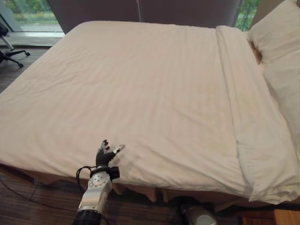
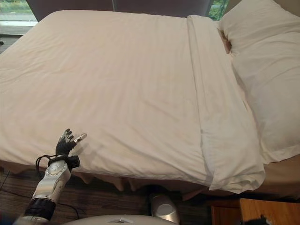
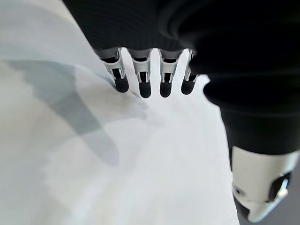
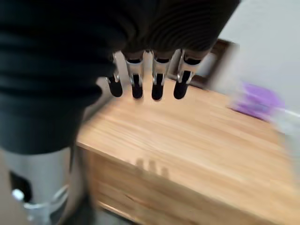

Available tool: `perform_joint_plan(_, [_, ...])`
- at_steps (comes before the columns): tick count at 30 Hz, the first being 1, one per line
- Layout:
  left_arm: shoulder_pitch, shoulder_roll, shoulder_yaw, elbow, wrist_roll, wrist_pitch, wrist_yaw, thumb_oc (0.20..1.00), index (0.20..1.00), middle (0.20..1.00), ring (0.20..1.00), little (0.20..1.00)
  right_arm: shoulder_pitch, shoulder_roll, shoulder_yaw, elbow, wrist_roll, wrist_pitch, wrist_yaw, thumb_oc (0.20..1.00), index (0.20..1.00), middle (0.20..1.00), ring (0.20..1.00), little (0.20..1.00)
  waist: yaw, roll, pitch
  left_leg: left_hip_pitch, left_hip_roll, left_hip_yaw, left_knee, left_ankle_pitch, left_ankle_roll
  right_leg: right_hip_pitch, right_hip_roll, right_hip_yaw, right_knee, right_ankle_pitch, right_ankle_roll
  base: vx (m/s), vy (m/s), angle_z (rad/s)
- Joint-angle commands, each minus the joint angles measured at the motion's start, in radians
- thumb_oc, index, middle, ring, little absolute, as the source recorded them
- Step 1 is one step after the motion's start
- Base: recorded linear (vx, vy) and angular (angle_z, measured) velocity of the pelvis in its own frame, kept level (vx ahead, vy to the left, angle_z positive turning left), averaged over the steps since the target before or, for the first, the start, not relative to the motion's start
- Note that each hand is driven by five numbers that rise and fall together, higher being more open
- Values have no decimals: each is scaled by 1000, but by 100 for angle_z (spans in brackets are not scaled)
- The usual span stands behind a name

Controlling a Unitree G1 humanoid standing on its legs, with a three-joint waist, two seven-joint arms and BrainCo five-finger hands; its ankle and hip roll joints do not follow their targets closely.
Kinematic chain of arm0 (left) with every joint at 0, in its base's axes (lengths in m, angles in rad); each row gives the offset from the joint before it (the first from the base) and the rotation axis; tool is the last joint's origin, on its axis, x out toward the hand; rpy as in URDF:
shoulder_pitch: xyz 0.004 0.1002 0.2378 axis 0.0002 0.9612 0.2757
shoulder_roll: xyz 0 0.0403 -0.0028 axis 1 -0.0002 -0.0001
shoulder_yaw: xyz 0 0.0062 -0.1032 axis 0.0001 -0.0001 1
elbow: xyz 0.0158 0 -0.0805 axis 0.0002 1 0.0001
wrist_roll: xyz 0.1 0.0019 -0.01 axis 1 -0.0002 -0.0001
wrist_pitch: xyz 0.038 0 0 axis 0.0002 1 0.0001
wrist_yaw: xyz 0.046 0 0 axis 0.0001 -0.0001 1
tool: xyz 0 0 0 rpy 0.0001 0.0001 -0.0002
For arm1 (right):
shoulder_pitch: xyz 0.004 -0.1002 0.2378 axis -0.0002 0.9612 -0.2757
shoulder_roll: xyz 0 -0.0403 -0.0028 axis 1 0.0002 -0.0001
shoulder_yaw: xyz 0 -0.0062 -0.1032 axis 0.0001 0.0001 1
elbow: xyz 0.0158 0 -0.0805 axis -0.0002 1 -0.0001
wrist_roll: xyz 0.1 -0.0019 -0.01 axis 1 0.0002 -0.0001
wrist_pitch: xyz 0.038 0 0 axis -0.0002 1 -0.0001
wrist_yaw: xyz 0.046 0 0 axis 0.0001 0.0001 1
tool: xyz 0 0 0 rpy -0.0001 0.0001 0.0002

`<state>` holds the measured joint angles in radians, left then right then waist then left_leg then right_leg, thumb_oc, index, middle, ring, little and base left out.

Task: Making the bed.

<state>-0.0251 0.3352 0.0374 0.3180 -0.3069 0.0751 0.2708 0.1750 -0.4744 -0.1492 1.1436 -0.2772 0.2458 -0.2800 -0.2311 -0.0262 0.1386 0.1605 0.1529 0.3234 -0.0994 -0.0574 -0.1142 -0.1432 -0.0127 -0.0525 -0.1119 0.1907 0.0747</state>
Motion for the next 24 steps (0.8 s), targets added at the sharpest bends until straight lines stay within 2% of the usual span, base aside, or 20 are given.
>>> perform_joint_plan(1, [-20,25,-1,-12,34,-44,16,1000,1000,1000,1000,1000,-14,-1,44,158,58,6,-19,1000,1000,1000,1000,1000,-12,-28,-35,-74,63,-75,12,56,-46,92,-103,14,25,-152,72,-16,-2,4])
perform_joint_plan(6, [-16,45,-9,-31,21,-46,-1,1000,1000,1000,1000,1000,-43,-15,27,213,115,4,-12,1000,1000,1000,1000,1000,2,-37,-37,-68,59,-79,12,50,-44,100,-107,6,25,-152,77,-1,9,3])
perform_joint_plan(9, [-10,48,6,-59,-5,-49,3,1000,1000,1000,1000,1000,-56,-88,8,-34,148,-28,-28,1000,1000,1000,1000,1000,-6,-58,-43,-60,57,-62,12,47,-39,89,-103,29,25,-138,81,-7,39,-2])
perform_joint_plan(10, [2,45,14,-76,1,-47,3,1000,1000,1000,1000,1000,-36,-114,-7,-180,122,-23,-34,796,796,796,796,796,-9,-62,-43,-53,57,-57,12,40,-38,91,-102,34,25,-139,83,-10,36,-20])
perform_joint_plan(11, [12,41,25,-90,7,-43,4,1000,1000,1000,1000,1000,-17,-136,-37,-300,105,-13,-51,470,470,470,470,470,-10,-68,-48,-57,56,-53,12,43,-37,84,-101,39,25,-134,81,11,51,-21])
perform_joint_plan(12, [27,34,36,-107,10,-43,12,1000,1000,1000,1000,1000,-6,-160,-86,-447,82,-15,-83,200,200,200,200,200,-14,-71,-48,-51,57,-51,12,35,-35,87,-101,41,25,-135,84,8,50,-21])
perform_joint_plan(14, [45,20,47,-132,8,-42,14,1000,1000,1000,1000,1000,-3,-166,-159,-648,21,-10,-143,200,200,200,200,200,-7,-68,-53,-51,56,-54,12,28,-31,87,-103,39,25,-134,85,17,47,-12])
perform_joint_plan(15, [44,20,46,-133,9,-41,14,1000,1000,1000,1000,1000,0,-164,-162,-653,19,-7,-141,200,200,200,200,200,-6,-69,-54,-55,55,-54,12,34,-31,84,-104,40,25,-129,84,21,76,6])
perform_joint_plan(16, [54,11,32,-148,-10,-47,19,1000,1000,1000,1000,1000,-104,-141,-185,-838,26,-48,-213,200,200,200,200,200,8,-60,-57,-56,54,-57,12,27,-25,87,-108,35,25,-133,85,-9,49,8])
perform_joint_plan(18, [53,13,33,-149,-10,-46,19,1000,1000,1000,1000,1000,-101,-137,-188,-846,24,-44,-211,200,200,200,200,200,8,-63,-57,-60,53,-58,12,34,-25,83,-109,35,25,-127,83,-7,36,-5])
perform_joint_plan(19, [56,5,23,-171,-28,-51,22,1000,1000,1000,1000,1000,-176,-99,-181,-945,68,-95,-255,200,200,200,200,200,23,-58,-57,-64,51,-63,12,34,-22,84,-111,31,25,-128,84,-1,23,-12])
perform_joint_plan(20, [56,6,23,-172,-28,-51,22,1000,1000,1000,1000,1000,-177,-98,-181,-945,68,-95,-255,200,200,200,200,200,22,-59,-57,-64,51,-64,12,34,-22,83,-111,30,25,-128,84,1,28,-6])
perform_joint_plan(22, [61,7,7,-184,-48,-54,23,1000,1000,1000,1000,1000,-258,-38,-154,-1000,217,-179,-274,200,200,200,200,200,37,-52,-57,-64,52,-70,12,30,-22,90,-112,26,25,-136,84,24,18,17])
perform_joint_plan(24, [57,15,-15,-185,-70,-62,26,1000,1000,1000,1000,1000,-358,99,-137,-989,561,-347,-277,200,200,200,200,200,53,-37,-54,-70,53,-82,12,34,-22,94,-115,16,25,-143,80,14,10,7])
